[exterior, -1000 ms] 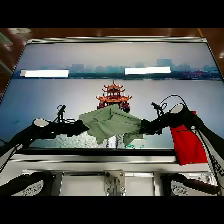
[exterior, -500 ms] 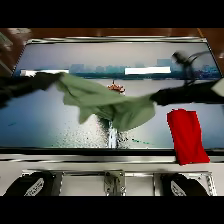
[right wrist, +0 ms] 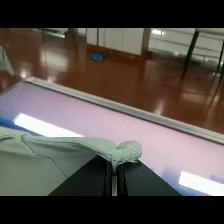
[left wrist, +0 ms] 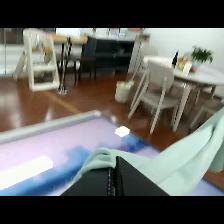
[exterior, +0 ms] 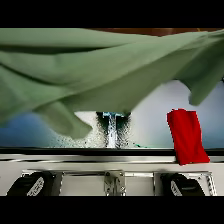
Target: Fold the shirts.
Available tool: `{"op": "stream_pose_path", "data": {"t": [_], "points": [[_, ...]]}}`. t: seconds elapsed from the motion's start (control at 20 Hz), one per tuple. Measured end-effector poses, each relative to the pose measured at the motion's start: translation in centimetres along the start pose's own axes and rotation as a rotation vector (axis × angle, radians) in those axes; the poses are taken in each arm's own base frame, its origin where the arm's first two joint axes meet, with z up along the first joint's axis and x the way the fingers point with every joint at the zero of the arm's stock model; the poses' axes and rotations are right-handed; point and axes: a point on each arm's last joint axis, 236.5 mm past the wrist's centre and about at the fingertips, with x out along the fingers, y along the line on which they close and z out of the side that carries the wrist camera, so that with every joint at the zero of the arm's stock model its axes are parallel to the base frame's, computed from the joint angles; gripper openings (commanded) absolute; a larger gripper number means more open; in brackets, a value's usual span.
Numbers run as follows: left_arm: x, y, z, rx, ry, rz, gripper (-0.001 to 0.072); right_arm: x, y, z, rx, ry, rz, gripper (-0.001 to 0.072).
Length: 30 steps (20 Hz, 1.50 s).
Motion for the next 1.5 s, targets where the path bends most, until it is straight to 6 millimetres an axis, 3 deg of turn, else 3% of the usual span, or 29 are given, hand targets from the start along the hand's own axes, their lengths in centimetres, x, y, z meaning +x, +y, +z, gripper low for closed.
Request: {"op": "stream_pose_path", "data": {"t": [0.1, 0.2, 0.35, 0.45, 0.6, 0.75, 0.9, 1.1, 1.15, 1.2, 1.25, 1.3, 1.4, 1.45, 1.5], "points": [[-0.1, 0.7, -2.9, -0.04, 0.111, 0.026, 0.0037, -0.4, -0.5, 1.2, -0.005, -0.045, -0.026, 0.0062], [0.1, 1.7, -6.4, -0.104, 0.231, 0.04, 0.0037, 0.7, -1.3, 1.5, 0.003, -0.056, -0.039, 0.0062], [0.5, 4.0, -13.1, -0.273, 0.416, 0.058, 0.0037, 5.1, -3.0, -1.3, 0.042, 0.045, -0.032, 0.0062], [0.7, 5.7, -18.4, -0.401, 0.535, 0.075, 0.0037, 9.3, -3.8, -6.7, 0.09, 0.225, 0.005, 0.0062], [1.0, 8.1, -26.4, -0.598, 0.665, 0.111, 0.0037, 15.4, -4.6, -17.9, 0.209, 0.542, 0.081, 0.0061], [2.1, 11.7, -32.6, -0.766, 0.683, 0.203, 0.0037, 20.9, -5.1, -27.6, 0.345, 0.733, 0.128, 0.0062], [3.9, 16.8, -36.2, -0.863, 0.618, 0.329, 0.0037, 26.5, -5.2, -34.0, 0.543, 0.754, 0.141, 0.0062], [7.1, 23.0, -40.6, -1.021, 0.511, 0.433, 0.0037, 31.5, -5.7, -39.6, 0.783, 0.714, 0.106, 0.0062], [7.8, 24.1, -41.8, -1.062, 0.494, 0.44, 0.0038, 32.2, -5.8, -40.7, 0.821, 0.713, 0.097, 0.0096], [8.4, 24.9, -43.0, -1.108, 0.48, 0.441, 0.0101, 32.6, -5.8, -41.7, 0.858, 0.718, 0.09, 0.0383], [9.0, 25.5, -44.1, -1.15, 0.466, 0.439, 0.0459, 32.8, -5.7, -42.6, 0.89, 0.726, 0.082, 0.0696], [9.6, 26.0, -45.1, -1.188, 0.454, 0.429, 0.0691, 33.0, -5.8, -43.0, 0.91, 0.727, 0.077, 0.0698], [10.2, 26.3, -45.9, -1.246, 0.441, 0.378, 0.0686, 32.8, -5.9, -43.1, 0.939, 0.742, 0.089, 0.0699], [10.3, 26.4, -45.5, -1.264, 0.434, 0.338, 0.0608, 32.2, -6.2, -42.7, 0.942, 0.755, 0.104, 0.0699], [9.9, 27.0, -44.8, -1.277, 0.42, 0.304, 0.0484, 31.4, -6.8, -42.1, 0.932, 0.768, 0.117, 0.0698]]}}
